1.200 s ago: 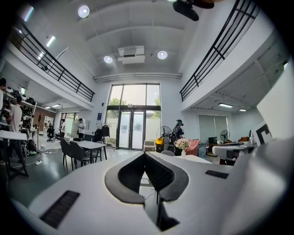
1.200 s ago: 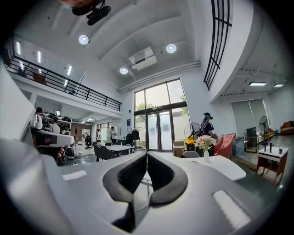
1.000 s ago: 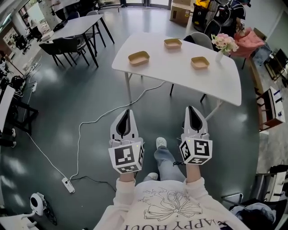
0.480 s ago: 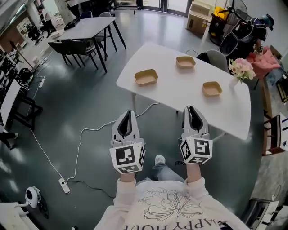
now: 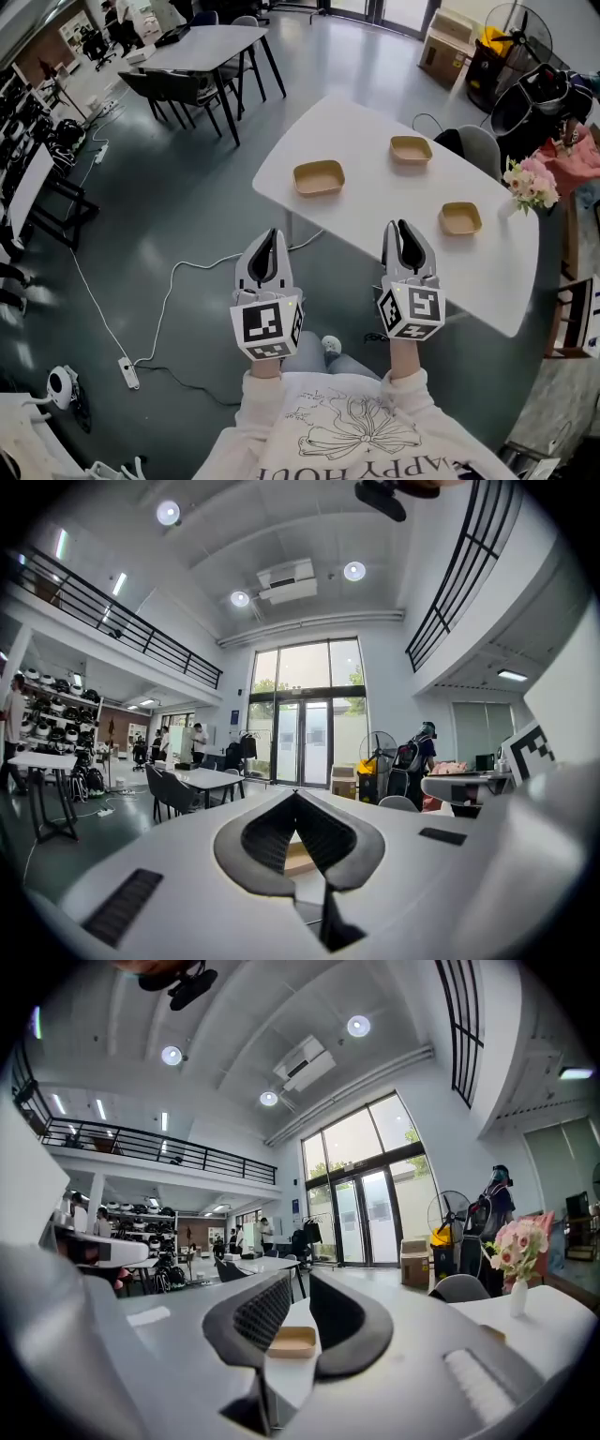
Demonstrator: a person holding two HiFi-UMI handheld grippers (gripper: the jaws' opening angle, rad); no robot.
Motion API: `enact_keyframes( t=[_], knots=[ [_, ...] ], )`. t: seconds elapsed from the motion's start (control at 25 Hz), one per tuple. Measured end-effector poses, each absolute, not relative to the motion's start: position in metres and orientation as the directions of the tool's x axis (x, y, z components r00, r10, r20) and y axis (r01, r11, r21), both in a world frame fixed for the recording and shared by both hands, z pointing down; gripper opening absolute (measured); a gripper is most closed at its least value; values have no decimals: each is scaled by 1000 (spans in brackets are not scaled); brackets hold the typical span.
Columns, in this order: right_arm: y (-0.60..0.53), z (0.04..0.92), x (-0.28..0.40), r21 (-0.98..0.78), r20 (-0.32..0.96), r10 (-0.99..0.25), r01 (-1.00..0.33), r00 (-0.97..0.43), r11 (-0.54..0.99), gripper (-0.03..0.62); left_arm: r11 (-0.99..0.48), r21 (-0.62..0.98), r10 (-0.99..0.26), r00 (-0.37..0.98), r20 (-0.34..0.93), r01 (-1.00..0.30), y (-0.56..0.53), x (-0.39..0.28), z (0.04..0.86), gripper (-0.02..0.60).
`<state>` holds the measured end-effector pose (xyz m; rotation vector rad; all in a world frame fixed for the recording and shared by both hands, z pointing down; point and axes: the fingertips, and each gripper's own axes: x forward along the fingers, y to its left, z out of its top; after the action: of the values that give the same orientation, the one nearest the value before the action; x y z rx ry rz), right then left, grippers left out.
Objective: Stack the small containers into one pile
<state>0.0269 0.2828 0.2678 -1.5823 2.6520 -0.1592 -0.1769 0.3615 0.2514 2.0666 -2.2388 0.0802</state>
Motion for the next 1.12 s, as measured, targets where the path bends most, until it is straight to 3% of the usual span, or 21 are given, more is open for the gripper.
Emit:
enact_keyframes(
  t=[0.4,1.12],
  knots=[
    [218,294,-7,-137,60,-857,-855,-512,501,74,128,37,-982,-121,144,-991,304,-216,273,6],
    [65,338,-79,-166,166,-853,-867,-494,470,87,76,82,-968,-54,244,-994,136,-291,320,6]
  ],
)
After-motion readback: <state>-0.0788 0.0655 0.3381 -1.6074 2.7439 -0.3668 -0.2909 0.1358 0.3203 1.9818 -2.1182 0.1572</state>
